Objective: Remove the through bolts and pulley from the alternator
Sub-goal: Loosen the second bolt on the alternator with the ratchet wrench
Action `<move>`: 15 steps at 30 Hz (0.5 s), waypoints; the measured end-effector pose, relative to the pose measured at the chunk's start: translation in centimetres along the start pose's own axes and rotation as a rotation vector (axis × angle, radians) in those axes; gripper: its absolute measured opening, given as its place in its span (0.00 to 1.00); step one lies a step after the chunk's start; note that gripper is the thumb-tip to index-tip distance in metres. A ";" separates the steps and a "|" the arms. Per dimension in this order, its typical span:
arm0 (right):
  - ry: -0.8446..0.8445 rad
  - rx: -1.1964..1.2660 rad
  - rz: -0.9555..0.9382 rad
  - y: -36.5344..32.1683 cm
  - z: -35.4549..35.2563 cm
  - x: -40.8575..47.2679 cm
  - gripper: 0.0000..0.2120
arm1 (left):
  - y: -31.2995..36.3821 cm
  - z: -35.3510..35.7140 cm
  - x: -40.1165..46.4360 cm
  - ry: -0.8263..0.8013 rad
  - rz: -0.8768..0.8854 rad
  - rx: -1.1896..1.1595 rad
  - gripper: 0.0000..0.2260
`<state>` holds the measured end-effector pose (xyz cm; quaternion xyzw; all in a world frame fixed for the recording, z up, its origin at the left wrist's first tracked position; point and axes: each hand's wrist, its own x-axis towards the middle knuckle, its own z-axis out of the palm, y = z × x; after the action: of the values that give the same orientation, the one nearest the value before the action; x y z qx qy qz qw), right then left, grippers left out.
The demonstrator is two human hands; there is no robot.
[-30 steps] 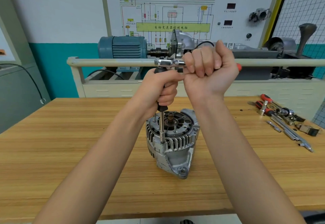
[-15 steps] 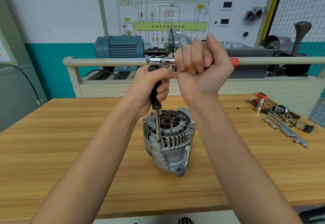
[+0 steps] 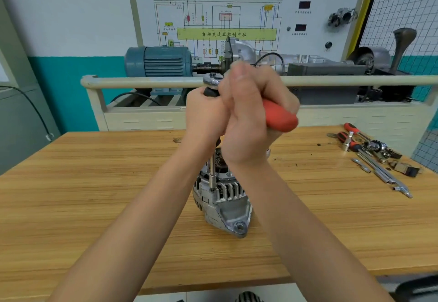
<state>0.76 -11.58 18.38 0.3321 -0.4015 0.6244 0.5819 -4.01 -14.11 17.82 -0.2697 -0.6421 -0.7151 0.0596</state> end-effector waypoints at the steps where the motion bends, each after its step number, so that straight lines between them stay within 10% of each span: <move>1: -0.015 -0.009 -0.007 0.0 0.2 -0.2 0.17 | -0.1 0.0 -0.1 0.017 0.004 -0.010 0.11; 15: 0.327 0.888 0.756 1.6 -4.3 4.5 0.28 | -0.3 -2.7 0.6 -0.593 -0.173 -0.312 0.19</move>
<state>-1.11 -5.68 20.22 0.2773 -0.0978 0.9387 0.1798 -5.48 -16.45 17.79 -0.4162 -0.5349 -0.6976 -0.2324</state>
